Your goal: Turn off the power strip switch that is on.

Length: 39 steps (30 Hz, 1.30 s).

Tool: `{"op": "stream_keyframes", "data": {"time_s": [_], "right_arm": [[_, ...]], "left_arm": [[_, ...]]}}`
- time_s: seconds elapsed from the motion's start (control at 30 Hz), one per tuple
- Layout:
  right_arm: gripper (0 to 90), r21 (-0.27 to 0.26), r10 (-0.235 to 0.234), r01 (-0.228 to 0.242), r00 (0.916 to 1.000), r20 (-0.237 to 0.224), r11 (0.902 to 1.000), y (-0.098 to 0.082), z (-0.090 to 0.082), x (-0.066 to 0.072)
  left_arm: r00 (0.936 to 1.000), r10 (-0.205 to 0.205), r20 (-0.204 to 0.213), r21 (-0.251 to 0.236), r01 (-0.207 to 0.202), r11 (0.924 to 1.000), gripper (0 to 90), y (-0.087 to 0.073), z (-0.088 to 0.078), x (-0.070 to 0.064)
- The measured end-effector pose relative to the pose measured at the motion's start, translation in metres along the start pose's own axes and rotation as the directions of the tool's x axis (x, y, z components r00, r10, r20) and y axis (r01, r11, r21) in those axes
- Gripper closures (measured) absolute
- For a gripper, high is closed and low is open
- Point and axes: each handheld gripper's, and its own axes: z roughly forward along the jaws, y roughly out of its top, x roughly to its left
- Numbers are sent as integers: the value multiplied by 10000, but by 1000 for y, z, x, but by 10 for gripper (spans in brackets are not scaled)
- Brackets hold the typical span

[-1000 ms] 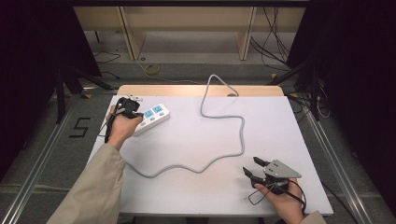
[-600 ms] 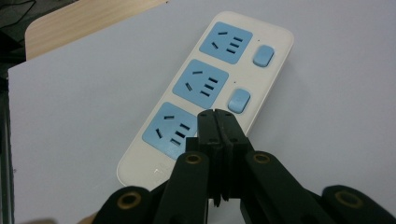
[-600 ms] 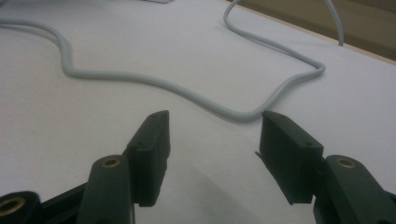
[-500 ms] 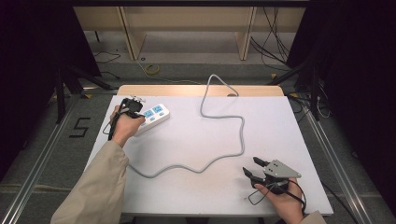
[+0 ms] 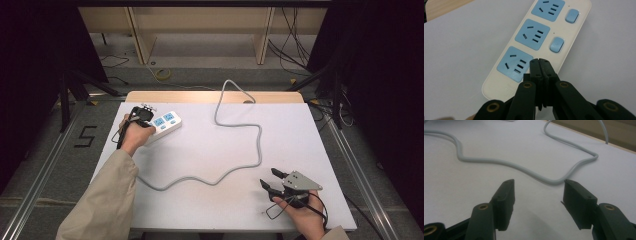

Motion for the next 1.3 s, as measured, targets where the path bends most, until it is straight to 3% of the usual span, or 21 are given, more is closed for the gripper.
{"op": "stream_keyframes", "data": {"time_s": [0.6,0.97,1.07,1.3], "right_arm": [[433,22,-1,1,10000,-16,10000,0,0,0],[430,45,-13,14,10000,-17,10000,0,0,0],[430,37,-13,13,10000,-24,10000,0,0,0],[430,-2,-40,40,10000,-14,10000,0,0,0]], "left_arm": [[9999,-125,14,162,125,9998,891,0,6,3],[10000,22,-22,155,-22,9999,893,1,7,0],[9998,-197,38,131,196,9997,893,1,7,1],[10000,63,-35,232,-62,9997,895,1,7,0]]}}
